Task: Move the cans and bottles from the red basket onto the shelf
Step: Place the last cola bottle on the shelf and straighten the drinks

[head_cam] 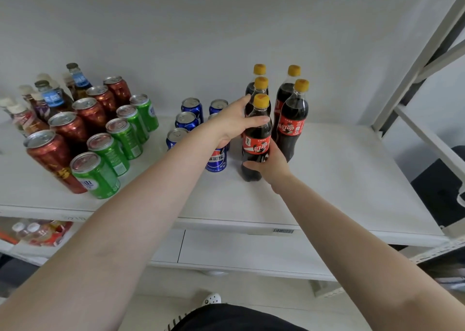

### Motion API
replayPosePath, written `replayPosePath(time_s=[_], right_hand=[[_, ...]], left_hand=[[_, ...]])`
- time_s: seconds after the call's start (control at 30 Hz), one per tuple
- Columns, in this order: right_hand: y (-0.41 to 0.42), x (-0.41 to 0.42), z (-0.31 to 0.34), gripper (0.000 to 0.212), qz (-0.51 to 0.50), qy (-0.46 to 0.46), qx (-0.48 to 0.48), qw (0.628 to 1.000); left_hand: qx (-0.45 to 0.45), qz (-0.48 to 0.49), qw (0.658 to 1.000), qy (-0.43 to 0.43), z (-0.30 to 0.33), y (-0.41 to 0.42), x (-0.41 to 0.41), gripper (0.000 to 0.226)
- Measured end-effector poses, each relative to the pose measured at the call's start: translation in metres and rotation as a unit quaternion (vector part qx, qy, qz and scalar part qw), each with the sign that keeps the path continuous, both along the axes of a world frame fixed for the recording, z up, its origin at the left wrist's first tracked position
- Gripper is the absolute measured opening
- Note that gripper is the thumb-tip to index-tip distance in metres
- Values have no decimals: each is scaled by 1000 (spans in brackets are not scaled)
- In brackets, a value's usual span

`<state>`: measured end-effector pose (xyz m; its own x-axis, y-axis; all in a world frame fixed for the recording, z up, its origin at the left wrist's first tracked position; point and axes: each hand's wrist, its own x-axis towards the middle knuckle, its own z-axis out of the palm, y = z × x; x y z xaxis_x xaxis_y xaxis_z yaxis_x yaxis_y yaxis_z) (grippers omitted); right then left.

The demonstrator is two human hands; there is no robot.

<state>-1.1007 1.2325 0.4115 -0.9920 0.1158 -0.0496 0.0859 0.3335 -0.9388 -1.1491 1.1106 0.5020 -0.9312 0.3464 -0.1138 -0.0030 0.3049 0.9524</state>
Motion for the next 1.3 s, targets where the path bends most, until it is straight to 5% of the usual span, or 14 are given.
replayPosePath(time_s=[0.9, 1.07, 1.17, 1.3], right_hand=[[-7, -21, -3, 77, -29, -23, 26, 999], [-2, -12, -8, 90, -34, -39, 14, 999], [11, 0, -15, 88, -40, -63, 16, 997], [44, 14, -20, 55, -138, -57, -21, 989]], left_hand=[[-4, 77, 996, 54, -8, 3, -11, 84], [-34, 74, 993, 80, -8, 3, -2, 82], [-39, 116, 978, 170, -3, 1, 10, 85], [6, 99, 929, 355, 27, 15, 22, 71]])
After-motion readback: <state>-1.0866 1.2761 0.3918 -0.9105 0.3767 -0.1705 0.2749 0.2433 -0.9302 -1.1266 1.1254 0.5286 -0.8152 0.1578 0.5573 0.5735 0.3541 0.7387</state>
